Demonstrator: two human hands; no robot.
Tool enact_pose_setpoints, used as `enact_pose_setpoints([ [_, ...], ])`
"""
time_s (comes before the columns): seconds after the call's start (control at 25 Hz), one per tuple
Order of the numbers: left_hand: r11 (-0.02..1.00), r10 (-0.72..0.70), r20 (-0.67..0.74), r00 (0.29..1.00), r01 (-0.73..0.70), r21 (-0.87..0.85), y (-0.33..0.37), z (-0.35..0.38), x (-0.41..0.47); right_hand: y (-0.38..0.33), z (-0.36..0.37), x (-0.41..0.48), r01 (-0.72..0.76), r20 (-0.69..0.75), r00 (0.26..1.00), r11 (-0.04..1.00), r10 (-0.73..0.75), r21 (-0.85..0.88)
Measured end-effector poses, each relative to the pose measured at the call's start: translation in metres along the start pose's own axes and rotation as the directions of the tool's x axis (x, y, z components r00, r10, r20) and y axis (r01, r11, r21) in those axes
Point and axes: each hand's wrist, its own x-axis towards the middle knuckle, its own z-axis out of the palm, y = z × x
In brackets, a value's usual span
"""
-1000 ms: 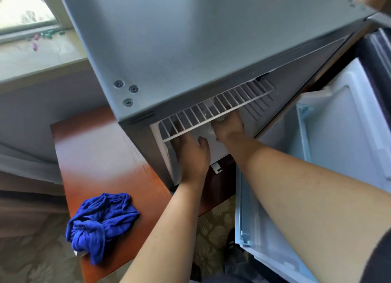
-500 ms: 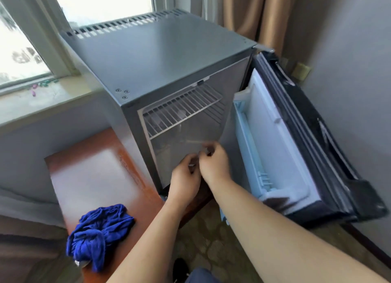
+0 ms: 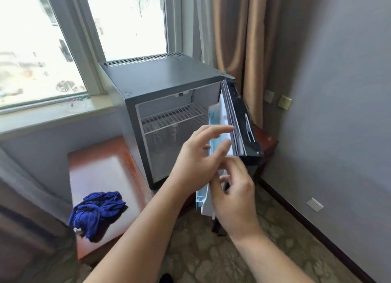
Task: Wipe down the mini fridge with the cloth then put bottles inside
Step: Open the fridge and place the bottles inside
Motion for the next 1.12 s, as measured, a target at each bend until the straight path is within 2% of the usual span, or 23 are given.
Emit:
enact_pose_setpoints([
  [0.12,0.991,0.094,0.153,0.984,-0.107,0.077,0.042,0.013,-0.001,-0.017,-0.046,0.006,0.169,-0.102,0.979,0.982,-0.178,-0.089],
  [0.16,0.987,0.088,0.212,0.973,-0.114,0.115,0.049,0.016,-0.002,-0.018,-0.060,0.010,0.176,-0.133,0.972,0.974,-0.195,-0.139],
  [0.24,0.969,0.015,0.325,0.946,-0.094,0.228,0.055,0.024,-0.003,-0.015,-0.082,0.020,0.079,-0.176,0.977,0.972,-0.120,-0.222],
  [0.32,0.934,-0.073,0.368,0.927,-0.066,0.351,0.051,0.031,-0.006,-0.011,-0.091,0.027,-0.033,-0.153,0.988,0.972,-0.003,-0.231],
  [0.52,0.889,-0.059,0.250,0.966,-0.063,0.453,0.036,0.017,-0.014,-0.008,-0.071,0.027,-0.045,0.000,0.999,0.977,0.046,-0.209],
  [0.68,0.862,-0.062,0.070,0.996,0.018,0.507,0.012,-0.026,-0.006,-0.016,-0.022,0.043,0.053,0.108,0.994,0.981,-0.033,-0.185],
  [0.84,0.815,-0.081,-0.087,0.993,0.116,0.568,-0.023,-0.085,0.009,-0.024,0.036,0.073,0.154,0.267,0.960,0.951,-0.080,-0.270],
  [1.12,0.674,-0.212,-0.099,0.972,0.219,0.705,-0.070,-0.148,0.063,-0.011,0.108,0.135,0.137,0.416,0.908,0.915,0.037,-0.380],
])
